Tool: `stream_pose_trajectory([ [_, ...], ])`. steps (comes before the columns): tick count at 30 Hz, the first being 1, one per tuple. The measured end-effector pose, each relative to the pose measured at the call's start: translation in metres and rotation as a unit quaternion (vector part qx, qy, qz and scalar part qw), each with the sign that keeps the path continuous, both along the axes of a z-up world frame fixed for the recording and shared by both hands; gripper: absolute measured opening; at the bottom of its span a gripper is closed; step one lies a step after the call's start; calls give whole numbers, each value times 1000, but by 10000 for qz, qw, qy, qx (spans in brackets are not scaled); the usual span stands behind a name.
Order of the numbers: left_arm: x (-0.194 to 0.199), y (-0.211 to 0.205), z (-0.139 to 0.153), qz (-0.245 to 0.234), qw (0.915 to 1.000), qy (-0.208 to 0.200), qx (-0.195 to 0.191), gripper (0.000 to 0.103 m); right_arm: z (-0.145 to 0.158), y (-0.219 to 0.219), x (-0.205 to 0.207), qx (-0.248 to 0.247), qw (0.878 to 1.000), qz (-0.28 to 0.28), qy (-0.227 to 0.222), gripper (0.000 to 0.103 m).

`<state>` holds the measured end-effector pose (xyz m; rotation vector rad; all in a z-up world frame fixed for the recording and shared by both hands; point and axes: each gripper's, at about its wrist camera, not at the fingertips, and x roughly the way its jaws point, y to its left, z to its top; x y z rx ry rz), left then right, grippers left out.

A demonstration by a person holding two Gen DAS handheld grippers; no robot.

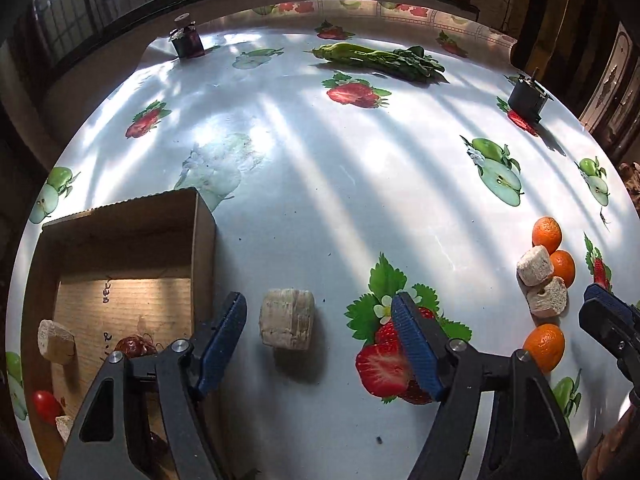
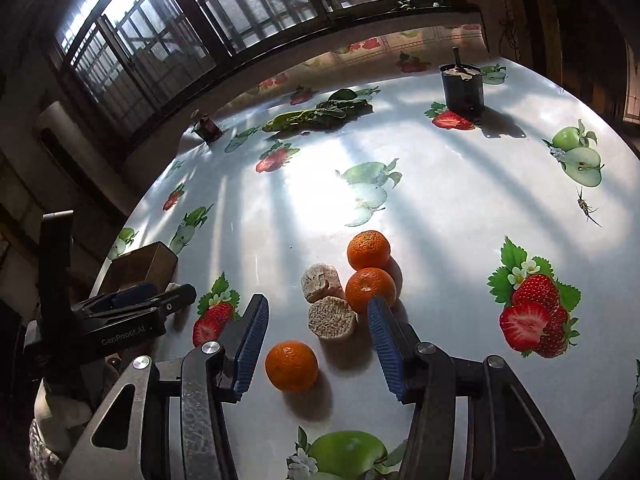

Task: Organize fruits
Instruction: 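Grasp a white bread cube with the left gripper while the right grasps a tangerine, then carry bread cube and tangerine into the box and open both grippers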

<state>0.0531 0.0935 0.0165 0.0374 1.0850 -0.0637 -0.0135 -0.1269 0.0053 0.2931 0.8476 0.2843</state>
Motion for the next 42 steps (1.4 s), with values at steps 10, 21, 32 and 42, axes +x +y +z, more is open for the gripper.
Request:
stream_pose_trajectory([
  [10, -12, -12, -5, -344, 9994, 29, 15, 26, -24, 25, -4, -297, 9989, 243, 268, 55],
  [21, -26, -12, -3, -353, 9993, -48, -82, 26, -31, 57, -7, -1206, 9921, 336, -6, 54],
  [32, -68, 9, 19, -189, 9961, -230, -835, 26, -17, 48, -22, -1002, 9947, 208, -113, 36],
  [42, -131, 103, 45, 791, 9888, -707, -1047, 26, 21, 98, -55, -845, 9920, 812, -466, 36],
])
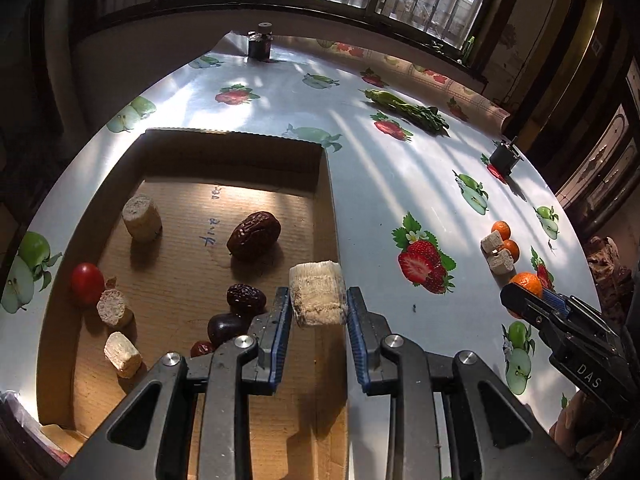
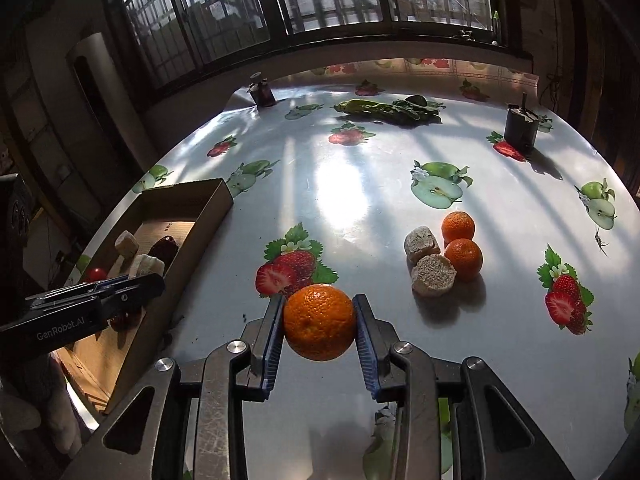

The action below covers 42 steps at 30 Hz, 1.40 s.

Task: Organize fruits
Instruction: 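Carry bread cube and tangerine into the box and open both grippers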

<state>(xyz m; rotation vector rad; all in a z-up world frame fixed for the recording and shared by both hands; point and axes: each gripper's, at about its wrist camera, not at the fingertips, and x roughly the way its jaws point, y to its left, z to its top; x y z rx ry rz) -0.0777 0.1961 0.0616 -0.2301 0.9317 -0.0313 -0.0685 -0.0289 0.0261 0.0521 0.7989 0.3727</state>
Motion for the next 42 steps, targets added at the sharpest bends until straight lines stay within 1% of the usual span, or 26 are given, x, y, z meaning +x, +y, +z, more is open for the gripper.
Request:
stream_pose_trajectory([
  [4, -16, 49, -3, 505, 9987, 29, 84, 27, 8, 43, -9, 85, 9988, 487, -6, 36],
  [8, -35, 79, -5, 770, 9969, 65, 171, 27, 7, 89, -16, 179, 9944, 1037, 72, 36],
  [13, -51, 101, -16, 876, 9954, 261, 301, 27, -6, 147, -29, 1, 9849, 1722, 187, 36],
  [15, -53, 106, -22, 873, 9951, 364, 278, 27, -16, 167, -34, -125, 9807, 1931, 285, 36],
  [16, -55, 108, -24, 845, 9955, 356, 218, 27, -21, 175, -35, -178, 9789, 2007, 340, 37],
  [18, -56, 108, -24, 792, 9960, 358, 227, 27, -31, 187, -38, -291, 9755, 2132, 452, 37],
  [20, -55, 107, -24, 751, 9964, 330, 202, 27, -39, 197, -39, -418, 9729, 2211, 531, 37],
  [24, -38, 107, -25, 637, 9974, 323, 9, 27, -52, 209, -33, -750, 9700, 2231, 609, 37],
  [28, -13, 100, -27, 571, 9975, 404, 77, 28, -54, 210, -16, -849, 9734, 2040, 599, 37],
  [30, -1, 96, -26, 603, 9970, 433, 198, 28, -53, 210, -7, -913, 9757, 1914, 558, 37],
  [31, 5, 96, -26, 591, 9971, 444, 156, 28, -53, 210, -3, -936, 9771, 1840, 526, 37],
  [33, 14, 95, -26, 607, 9969, 455, 186, 28, -52, 207, 1, -846, 9783, 1799, 583, 37],
  [37, 23, 94, -26, 662, 9966, 445, 209, 28, -52, 209, -4, -862, 9770, 1876, 531, 38],
  [40, 21, 97, -25, 707, 9966, 426, 71, 37, -52, 208, -7, -824, 9773, 1885, 508, 38],
  [42, 16, 98, -20, 765, 9965, 335, 35, 38, -49, 205, -8, -728, 9783, 1877, 488, 38],
])
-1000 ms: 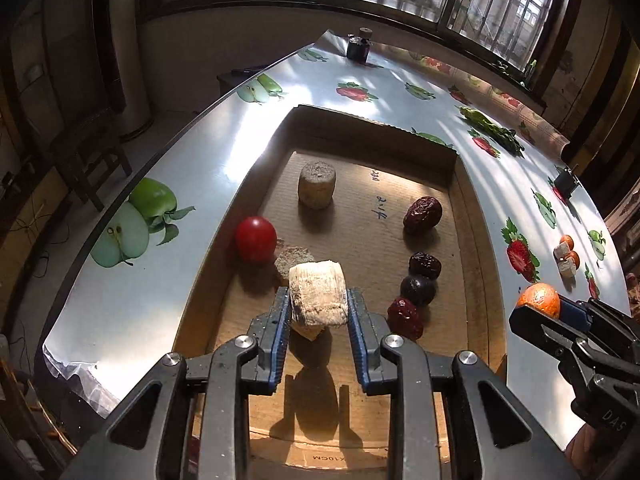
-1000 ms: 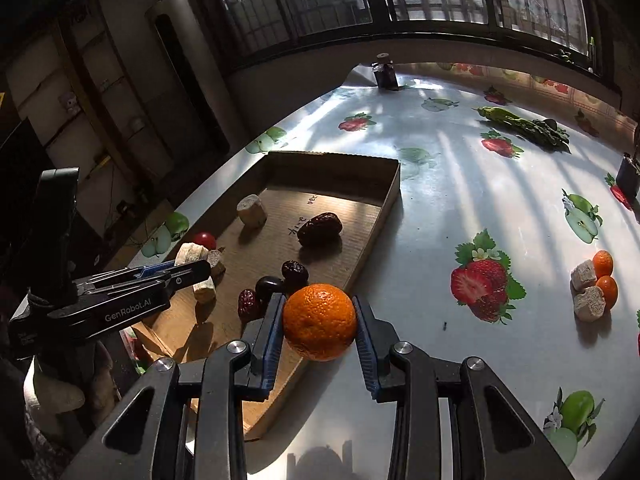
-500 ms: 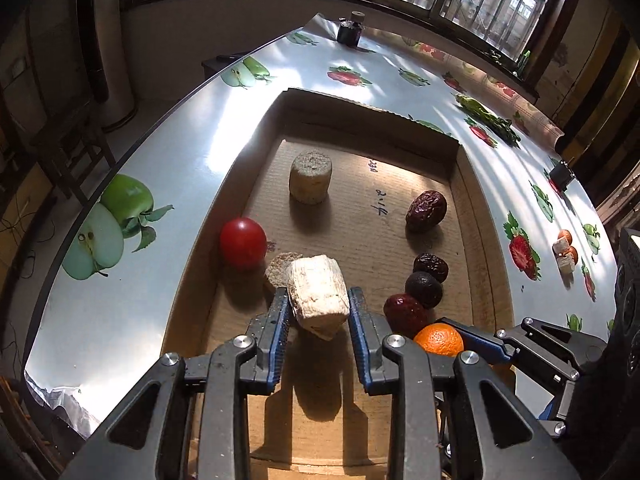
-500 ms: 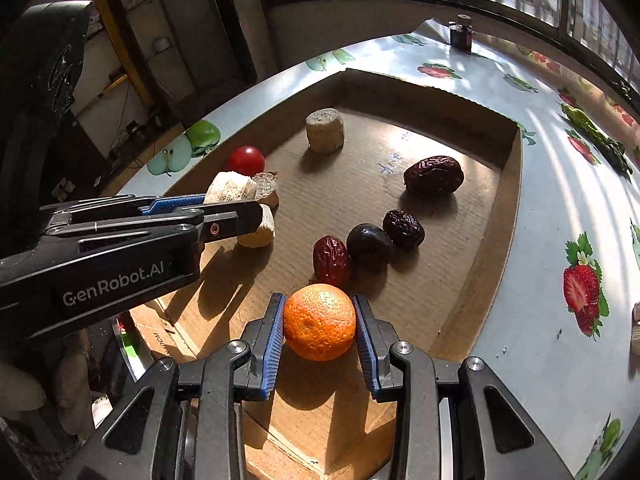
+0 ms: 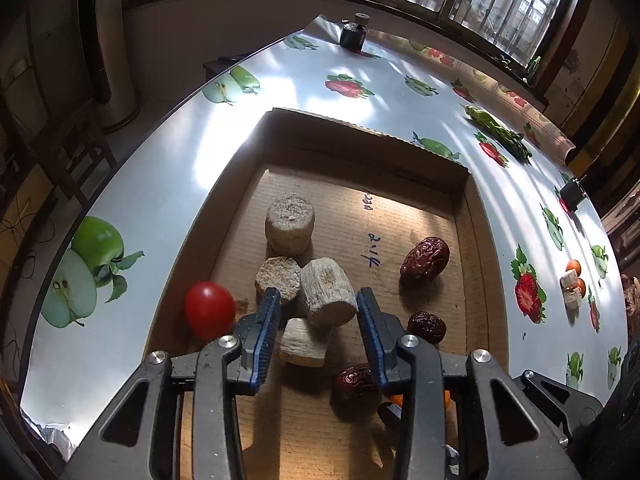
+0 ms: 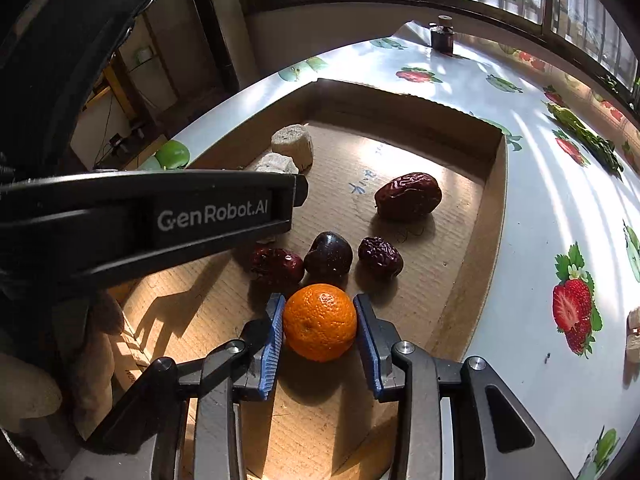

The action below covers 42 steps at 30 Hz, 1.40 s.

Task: Organize fruits
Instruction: 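Carry bread cube and tangerine into the box and open both grippers, then withdraw both open grippers from the box and hold above the table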

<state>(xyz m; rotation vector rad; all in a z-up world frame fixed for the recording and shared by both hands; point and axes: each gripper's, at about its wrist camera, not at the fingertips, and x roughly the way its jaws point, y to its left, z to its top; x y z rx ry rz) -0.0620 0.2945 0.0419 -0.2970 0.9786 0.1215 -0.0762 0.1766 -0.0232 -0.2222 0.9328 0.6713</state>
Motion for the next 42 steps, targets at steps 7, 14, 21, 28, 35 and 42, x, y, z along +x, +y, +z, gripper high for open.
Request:
stream_pose_trajectory([
  [7, -42, -2, 41, 616, 9947, -677, 465, 68, 22, -26, -15, 455, 9983, -269, -234, 40],
  [14, -71, -41, 70, 846, 9814, -1186, 1251, 89, 34, -88, -30, 1223, 9845, -1241, -204, 47],
  [21, -72, -86, 74, 482, 9793, -1240, 1527, 89, 47, -139, -41, 1385, 9618, -2245, -735, 55],
  [28, -71, -105, 72, 334, 9812, -1164, 1505, 89, 35, -166, -36, 1790, 9543, -2382, -233, 55],
  [35, -70, -111, 70, 301, 9810, -1152, 1530, 89, 24, -165, -37, 1622, 9590, -2321, -120, 55],
  [42, -69, -113, 69, 297, 9813, -1147, 1519, 88, 21, -160, -37, 1498, 9627, -2251, -133, 55],
])
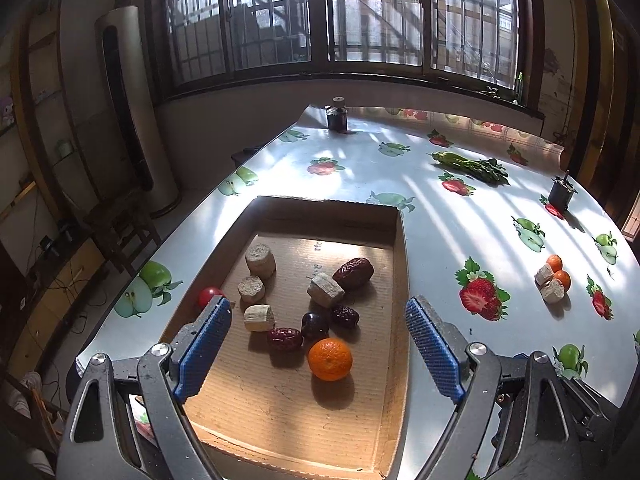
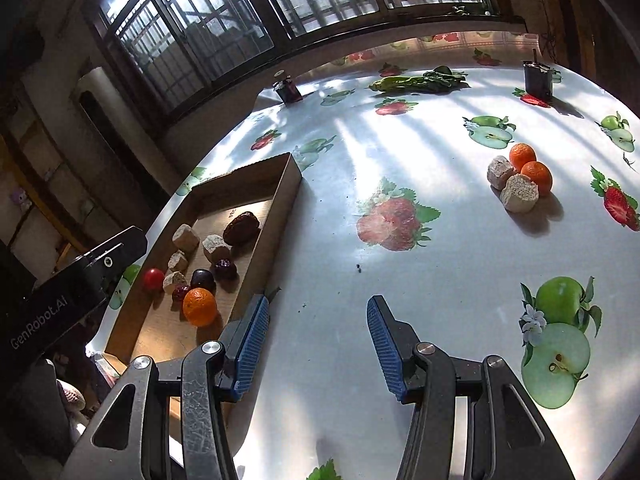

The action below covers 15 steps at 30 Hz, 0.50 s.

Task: Organize fruits
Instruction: 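Withdraw both open grippers from the box and hold above the table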

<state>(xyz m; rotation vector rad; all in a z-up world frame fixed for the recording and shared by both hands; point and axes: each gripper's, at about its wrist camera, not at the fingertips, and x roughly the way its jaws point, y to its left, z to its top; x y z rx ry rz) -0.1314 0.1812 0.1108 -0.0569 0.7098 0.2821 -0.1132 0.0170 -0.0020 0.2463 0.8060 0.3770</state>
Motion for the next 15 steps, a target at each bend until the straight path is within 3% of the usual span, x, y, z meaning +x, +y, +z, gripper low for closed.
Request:
stream_pose_trajectory([
  [15, -1, 10, -9, 138, 9999, -77, 50, 89, -4, 15, -2, -369, 9993, 51, -63, 55],
])
